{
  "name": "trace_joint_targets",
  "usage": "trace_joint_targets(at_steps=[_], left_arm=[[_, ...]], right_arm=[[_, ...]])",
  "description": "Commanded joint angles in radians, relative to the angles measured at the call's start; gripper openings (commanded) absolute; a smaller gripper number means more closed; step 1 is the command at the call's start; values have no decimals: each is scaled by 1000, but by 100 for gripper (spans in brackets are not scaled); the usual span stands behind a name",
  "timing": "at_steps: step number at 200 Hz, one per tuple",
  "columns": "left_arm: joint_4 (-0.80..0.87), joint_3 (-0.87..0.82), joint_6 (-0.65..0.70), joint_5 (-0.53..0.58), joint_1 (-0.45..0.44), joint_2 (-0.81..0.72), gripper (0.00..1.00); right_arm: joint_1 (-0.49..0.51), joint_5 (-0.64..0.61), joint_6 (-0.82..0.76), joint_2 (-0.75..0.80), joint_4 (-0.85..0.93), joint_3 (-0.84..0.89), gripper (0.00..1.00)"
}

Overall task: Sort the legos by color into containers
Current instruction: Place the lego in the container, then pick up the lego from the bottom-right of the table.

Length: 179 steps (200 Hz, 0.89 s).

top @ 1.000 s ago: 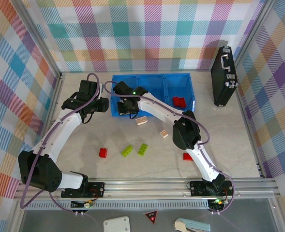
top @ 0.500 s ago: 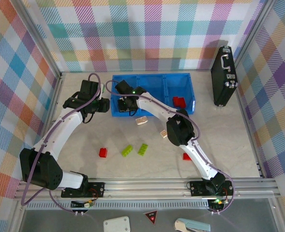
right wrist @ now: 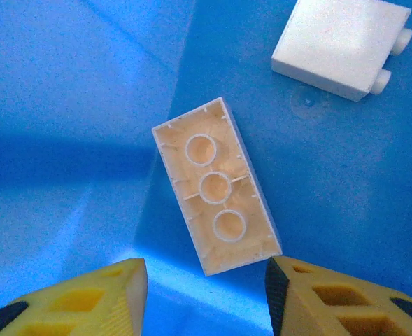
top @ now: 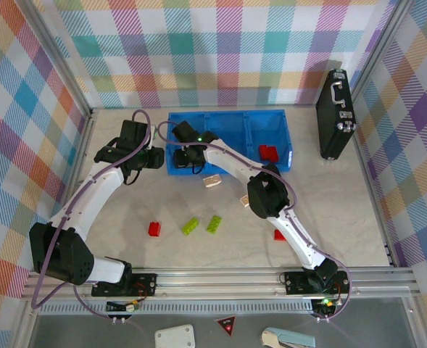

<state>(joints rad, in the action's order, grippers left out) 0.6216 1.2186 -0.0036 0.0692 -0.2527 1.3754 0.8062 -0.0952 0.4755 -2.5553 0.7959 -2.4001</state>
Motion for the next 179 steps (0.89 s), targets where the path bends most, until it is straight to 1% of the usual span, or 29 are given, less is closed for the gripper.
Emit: trace_joint_targets(at_steps=[1,32,102,145,179], left_arm=[[4,7,7,-9,11,2,47],[10,10,11,-7,12,7,47],[16,13,13,-13,12,16,47],[21,19,14,-21,12,28,47],[22,22,15,-21,12,41,48]], right_arm=[[1,10,-31,66,43,-31,49],[2,27,-44,119,72,5,49],[6,84,-70,285,127,183,50],[8,76,-71,429,142,362,50],[8,49,-46,549,131,543,50]])
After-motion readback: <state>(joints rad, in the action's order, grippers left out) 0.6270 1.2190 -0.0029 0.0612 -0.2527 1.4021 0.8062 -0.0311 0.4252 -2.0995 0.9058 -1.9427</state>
